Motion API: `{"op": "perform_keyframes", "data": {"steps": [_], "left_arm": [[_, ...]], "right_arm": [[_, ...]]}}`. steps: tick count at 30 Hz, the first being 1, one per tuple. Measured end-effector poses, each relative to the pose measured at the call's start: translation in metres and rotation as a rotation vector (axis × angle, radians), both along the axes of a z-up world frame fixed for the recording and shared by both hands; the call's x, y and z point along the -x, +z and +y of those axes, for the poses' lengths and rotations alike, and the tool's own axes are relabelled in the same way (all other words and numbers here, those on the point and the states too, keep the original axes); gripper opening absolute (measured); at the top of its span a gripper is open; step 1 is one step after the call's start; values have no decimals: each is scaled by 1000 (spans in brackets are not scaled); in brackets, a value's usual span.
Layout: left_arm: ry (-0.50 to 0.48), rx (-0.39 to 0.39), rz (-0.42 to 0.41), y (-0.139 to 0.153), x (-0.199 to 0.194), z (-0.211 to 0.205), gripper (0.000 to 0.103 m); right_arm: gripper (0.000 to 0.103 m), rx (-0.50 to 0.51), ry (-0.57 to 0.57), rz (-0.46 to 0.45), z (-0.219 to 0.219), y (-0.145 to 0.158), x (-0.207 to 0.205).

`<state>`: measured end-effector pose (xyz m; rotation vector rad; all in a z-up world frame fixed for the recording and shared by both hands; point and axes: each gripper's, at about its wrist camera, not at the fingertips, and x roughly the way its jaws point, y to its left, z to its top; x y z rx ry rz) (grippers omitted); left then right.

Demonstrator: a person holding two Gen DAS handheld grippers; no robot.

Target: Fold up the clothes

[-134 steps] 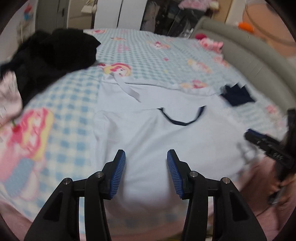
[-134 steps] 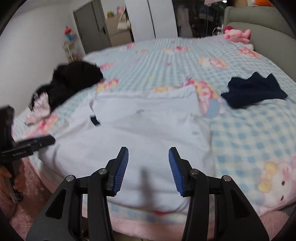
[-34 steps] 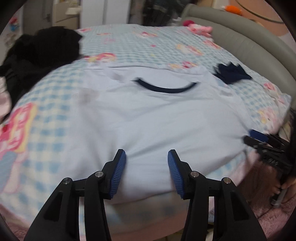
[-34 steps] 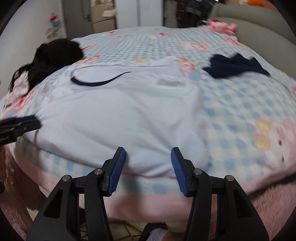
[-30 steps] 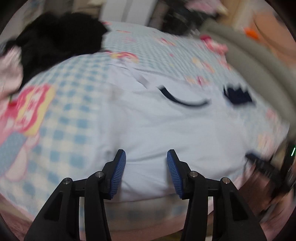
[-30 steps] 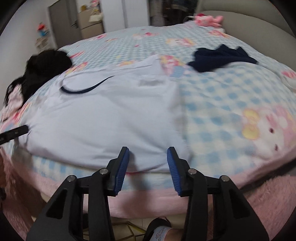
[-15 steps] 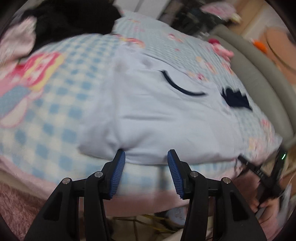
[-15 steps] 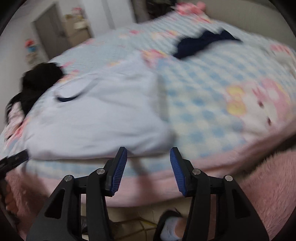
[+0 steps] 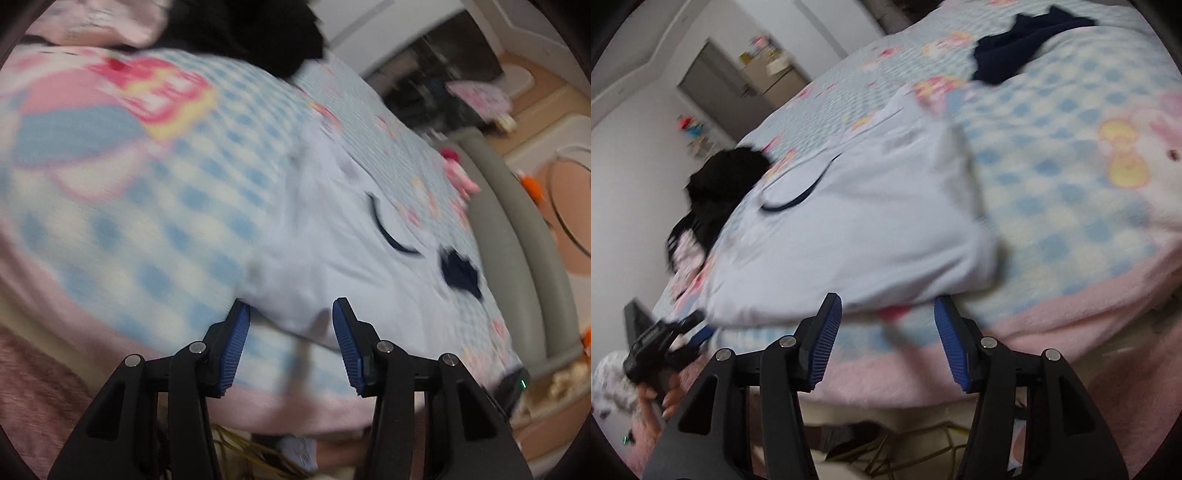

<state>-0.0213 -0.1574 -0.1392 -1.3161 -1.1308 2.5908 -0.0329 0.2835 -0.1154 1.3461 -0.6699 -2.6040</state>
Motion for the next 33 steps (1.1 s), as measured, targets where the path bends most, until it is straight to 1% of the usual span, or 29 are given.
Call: {"op": "perform_keyframes", "data": {"steps": [2,3,4,6,8,9,10,11,12,13,14,15,16,17,18,20,21,22,23,24,25,26,27,28,29,30,31,33], "left_arm": [[44,-5,-17,-3,-1,-8,46],[47,-20,-17,-4,-2,-9,46],[49,-36,-17,-6,-2,-10,46],[28,-34,-3,-4,-1,-7,46],[-18,-93,26,-5,2,-2,46],[-48,-155,38,-8,4,0,47],[-66,-196,37,-12,8,2,48],[-74,-212,30,-15,12,5,48],[-76,-202,23,-16,15,8,46],[-72,-169,16,-16,18,11,40],[-68,-135,15,-15,20,14,29],[-64,-97,18,-11,20,16,26],[-61,-55,23,-7,20,19,19],[-57,-14,29,-3,20,21,17],[-52,27,27,1,19,22,17],[-41,54,13,2,17,21,17],[-34,41,7,1,18,18,18],[-25,12,5,0,17,15,20],[-16,-20,5,-2,15,12,21],[-12,-71,8,-4,14,9,23],[-21,-142,13,-8,13,8,32],[-36,-219,17,-13,14,8,42],[-53,-281,18,-17,15,10,45],[-70,-333,17,-22,17,12,45],[-82,-354,13,-25,19,15,45],[-87,-339,8,-25,22,18,45],[-89,-321,9,-24,23,20,45],[-99,-314,11,-24,27,25,45]], "right_arm": [[54,-58,-82,-22,11,-2,1],[55,-67,-115,-33,18,-3,2],[55,-32,-128,-31,23,-4,2],[54,-59,-149,-18,23,0,0],[54,-98,-158,0,21,3,-2],[54,-87,-148,15,21,5,-3],[54,-47,-128,29,21,5,-2],[54,-11,-109,34,22,4,-1],[54,19,-93,38,23,3,1],[50,25,-86,37,22,1,4],[41,32,-78,36,21,-1,7],[35,32,-73,35,21,-2,9],[23,10,-75,37,21,0,7],[18,-12,-77,38,22,1,6],[17,-39,-83,36,22,2,4],[16,-125,-122,12,24,4,-3],[16,-89,-128,14,29,4,-4],[16,-54,-133,17,34,3,-6],[18,-18,-139,20,38,3,-7],[18,17,-145,22,43,2,-9],[21,53,-151,25,48,2,-10],[27,89,-157,27,53,1,-12],[29,121,-156,30,56,1,-13],[31,140,-128,33,51,0,-11],[33,153,-99,28,44,-1,-9],[33,166,-69,23,37,-2,-7],[36,171,-43,18,31,-2,-5],[40,135,-16,7,21,-3,-4]]}}
